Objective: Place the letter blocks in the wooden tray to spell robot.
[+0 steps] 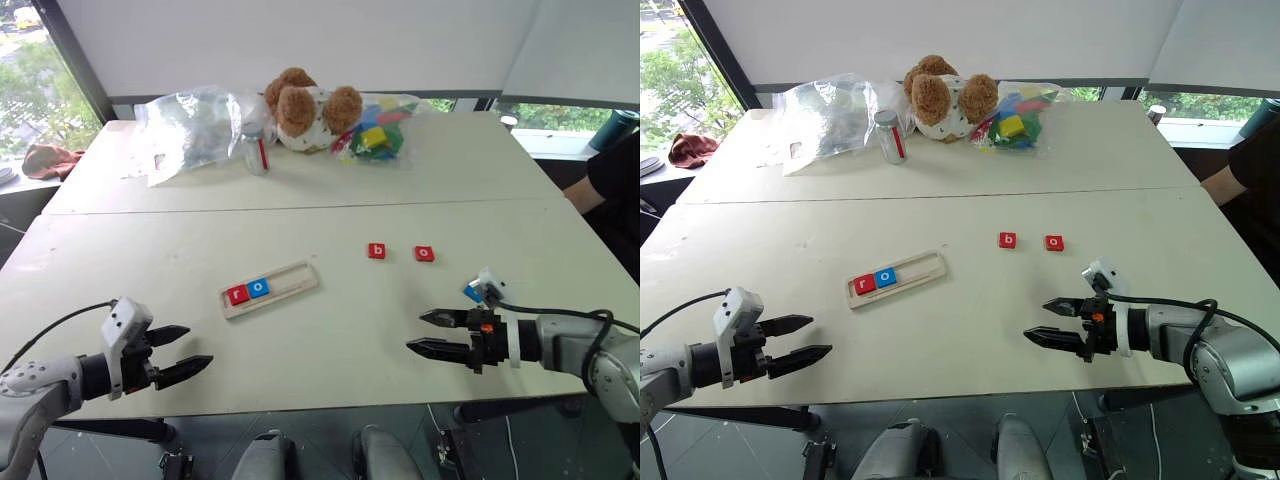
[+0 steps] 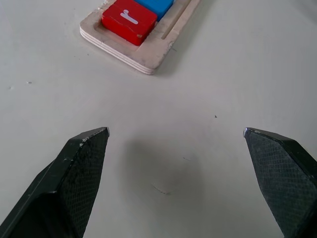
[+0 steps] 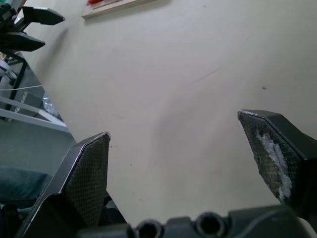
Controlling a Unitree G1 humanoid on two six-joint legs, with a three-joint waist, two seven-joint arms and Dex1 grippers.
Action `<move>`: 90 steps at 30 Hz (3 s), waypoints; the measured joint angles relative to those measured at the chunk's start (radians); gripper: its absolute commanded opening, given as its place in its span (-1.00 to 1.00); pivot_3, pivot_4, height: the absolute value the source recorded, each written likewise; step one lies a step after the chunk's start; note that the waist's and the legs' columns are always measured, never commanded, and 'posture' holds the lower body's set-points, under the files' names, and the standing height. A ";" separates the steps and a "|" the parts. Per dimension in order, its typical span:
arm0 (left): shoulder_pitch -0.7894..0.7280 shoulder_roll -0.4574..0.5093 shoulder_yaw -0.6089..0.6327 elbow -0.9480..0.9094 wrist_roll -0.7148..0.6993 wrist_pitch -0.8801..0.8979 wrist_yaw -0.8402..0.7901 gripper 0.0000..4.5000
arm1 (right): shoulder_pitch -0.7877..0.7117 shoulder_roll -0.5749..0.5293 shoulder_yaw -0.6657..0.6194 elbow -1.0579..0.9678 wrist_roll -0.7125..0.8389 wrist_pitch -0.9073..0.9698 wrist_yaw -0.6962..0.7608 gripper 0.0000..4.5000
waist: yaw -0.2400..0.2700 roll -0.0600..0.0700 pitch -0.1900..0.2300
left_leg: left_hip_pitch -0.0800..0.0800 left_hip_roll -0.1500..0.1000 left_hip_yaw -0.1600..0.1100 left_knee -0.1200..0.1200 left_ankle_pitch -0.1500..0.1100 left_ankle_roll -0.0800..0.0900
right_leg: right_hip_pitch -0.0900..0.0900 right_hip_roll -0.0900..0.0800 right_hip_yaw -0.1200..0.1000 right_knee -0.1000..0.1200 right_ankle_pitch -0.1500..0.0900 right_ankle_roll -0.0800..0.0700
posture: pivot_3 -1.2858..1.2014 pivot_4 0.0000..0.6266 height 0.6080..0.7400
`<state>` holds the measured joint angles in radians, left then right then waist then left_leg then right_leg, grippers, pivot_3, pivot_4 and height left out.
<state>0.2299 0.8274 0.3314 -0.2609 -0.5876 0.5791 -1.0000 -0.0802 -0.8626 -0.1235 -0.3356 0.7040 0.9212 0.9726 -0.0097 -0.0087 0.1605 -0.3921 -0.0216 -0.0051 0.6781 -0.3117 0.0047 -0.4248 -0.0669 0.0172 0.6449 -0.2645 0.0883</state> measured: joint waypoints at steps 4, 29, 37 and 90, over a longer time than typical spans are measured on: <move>-0.008 0.000 0.000 0.006 0.009 -0.009 0.002 1.00 | 0.002 0.012 0.001 -0.011 0.000 -0.005 -0.006 0.99 | 0.000 0.000 0.000 | 0.000 0.000 0.000 0.000 0.000 0.000 | 0.000 0.000 0.000 0.000 0.000 0.000 | 0.03 -0.52 1.00; -0.313 0.073 -0.079 0.050 0.066 -0.072 -0.021 1.00 | -0.228 0.083 0.073 -0.026 -0.047 -0.008 -0.119 0.99 | -0.001 0.000 0.000 | 0.000 0.000 0.000 0.000 0.000 0.000 | -0.001 0.000 0.000 0.000 0.001 0.001 | 0.03 -0.52 1.00; -0.439 0.023 -0.262 0.249 0.208 -0.256 -0.092 1.00 | -0.273 0.165 0.187 -0.060 -0.054 0.010 -0.164 0.99 | 0.002 0.000 0.001 | -0.003 -0.001 0.000 -0.002 0.000 0.000 | -0.004 0.000 -0.002 0.000 0.001 0.001 | 0.03 -0.52 1.00; -0.985 -0.381 -0.614 0.970 0.511 -0.725 -0.398 0.48 | -0.046 0.138 -0.031 -0.136 -0.170 -0.005 -0.447 1.00 | -0.002 -0.001 0.000 | -0.002 -0.001 0.001 0.005 0.000 0.002 | -0.002 0.006 -0.002 0.004 0.001 0.002 | 0.03 -0.52 1.00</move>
<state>-0.7549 0.4464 -0.2824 0.7090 -0.0768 -0.1457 -1.3979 -0.1258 -0.7243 -0.1550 -0.4713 0.5339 0.9162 0.5261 -0.0114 -0.0094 0.1604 -0.3945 -0.0228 -0.0039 0.6832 -0.3114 0.0063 -0.4265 -0.0610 0.0154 0.6487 -0.2636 0.0907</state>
